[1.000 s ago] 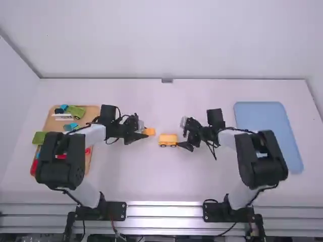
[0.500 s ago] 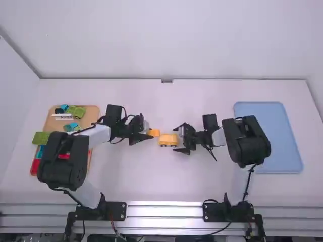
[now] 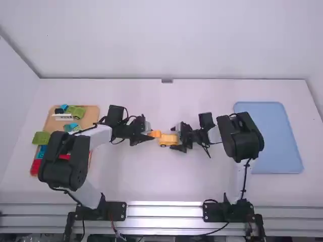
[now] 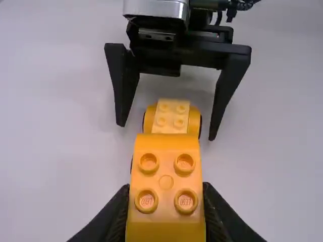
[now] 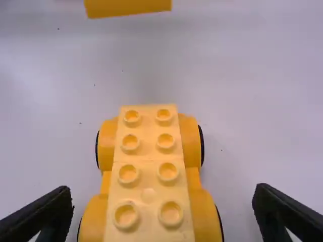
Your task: Assemble lego blocks to make yellow taxi
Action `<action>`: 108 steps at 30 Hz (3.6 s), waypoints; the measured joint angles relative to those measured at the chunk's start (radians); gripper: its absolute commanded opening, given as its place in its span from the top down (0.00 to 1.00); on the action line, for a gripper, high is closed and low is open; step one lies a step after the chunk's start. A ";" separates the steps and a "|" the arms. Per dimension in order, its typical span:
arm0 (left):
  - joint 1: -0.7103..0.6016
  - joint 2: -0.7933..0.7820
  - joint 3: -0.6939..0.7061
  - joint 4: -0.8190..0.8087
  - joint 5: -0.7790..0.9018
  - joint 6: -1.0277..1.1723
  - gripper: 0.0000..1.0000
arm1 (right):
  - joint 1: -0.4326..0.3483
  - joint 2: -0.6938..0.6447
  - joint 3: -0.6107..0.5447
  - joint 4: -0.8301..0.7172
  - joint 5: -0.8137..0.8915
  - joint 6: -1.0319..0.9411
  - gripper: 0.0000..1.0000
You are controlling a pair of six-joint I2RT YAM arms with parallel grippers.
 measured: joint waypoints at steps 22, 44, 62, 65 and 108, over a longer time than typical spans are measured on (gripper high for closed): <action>-0.049 0.000 0.000 0.013 -0.007 -0.004 0.92 | 0.029 0.000 0.000 -0.011 0.050 0.003 0.54; -0.099 0.198 0.000 0.341 0.062 -0.155 0.98 | 0.029 0.000 0.000 -0.031 0.040 -0.023 0.54; -0.105 0.233 0.000 0.387 0.055 -0.217 0.98 | 0.032 0.000 0.000 -0.031 0.040 -0.023 0.54; -0.112 0.250 0.000 0.390 0.053 -0.216 0.98 | 0.032 0.000 0.000 -0.035 0.039 -0.023 0.53; -0.208 0.215 0.130 0.062 -0.151 -0.055 0.98 | 0.023 0.000 0.000 -0.056 0.026 -0.045 0.52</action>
